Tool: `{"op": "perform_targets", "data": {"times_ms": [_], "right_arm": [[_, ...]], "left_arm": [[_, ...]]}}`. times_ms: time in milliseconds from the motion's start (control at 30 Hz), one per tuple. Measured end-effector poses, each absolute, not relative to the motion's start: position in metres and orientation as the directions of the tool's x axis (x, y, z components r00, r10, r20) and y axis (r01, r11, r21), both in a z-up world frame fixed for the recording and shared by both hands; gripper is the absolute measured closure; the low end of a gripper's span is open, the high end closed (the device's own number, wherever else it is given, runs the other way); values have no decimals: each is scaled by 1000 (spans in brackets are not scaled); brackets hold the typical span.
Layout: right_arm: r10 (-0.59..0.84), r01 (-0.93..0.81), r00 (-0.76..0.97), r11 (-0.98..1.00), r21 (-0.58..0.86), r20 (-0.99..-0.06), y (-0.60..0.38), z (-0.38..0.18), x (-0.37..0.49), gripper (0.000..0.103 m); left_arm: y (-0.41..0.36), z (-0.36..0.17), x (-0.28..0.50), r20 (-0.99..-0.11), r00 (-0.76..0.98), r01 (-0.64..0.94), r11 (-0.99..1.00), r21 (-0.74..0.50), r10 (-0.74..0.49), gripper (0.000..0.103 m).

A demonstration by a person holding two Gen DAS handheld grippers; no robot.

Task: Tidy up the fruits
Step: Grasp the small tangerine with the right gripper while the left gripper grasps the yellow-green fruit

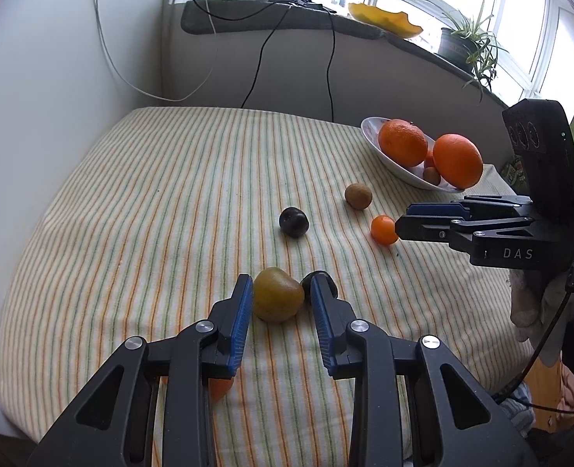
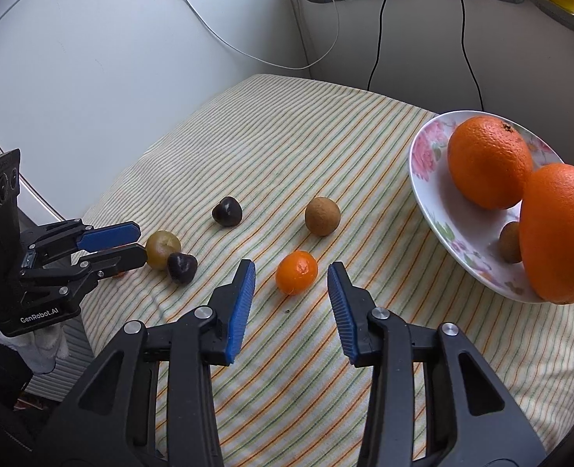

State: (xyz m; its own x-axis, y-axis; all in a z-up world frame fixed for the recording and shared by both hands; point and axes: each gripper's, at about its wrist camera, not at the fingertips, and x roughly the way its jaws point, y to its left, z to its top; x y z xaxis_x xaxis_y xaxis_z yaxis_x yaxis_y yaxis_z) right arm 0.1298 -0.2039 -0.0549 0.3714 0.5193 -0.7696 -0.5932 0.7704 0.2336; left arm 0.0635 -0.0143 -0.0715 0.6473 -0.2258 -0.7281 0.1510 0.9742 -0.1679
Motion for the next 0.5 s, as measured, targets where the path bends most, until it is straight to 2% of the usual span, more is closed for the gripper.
{"op": "perform_targets", "data": {"times_ms": [267,500], "right_arm": [[509,-586,356,775,237,-784,-199,-64,136,62],[505,-587,331,772,246,-797,-193,-74,143,62]], "left_arm": [[-13,-81,68,-758,613,173,974,-144,-221,74],[-8,-85,75,-755,594,177,960,-216,-280,74]]}}
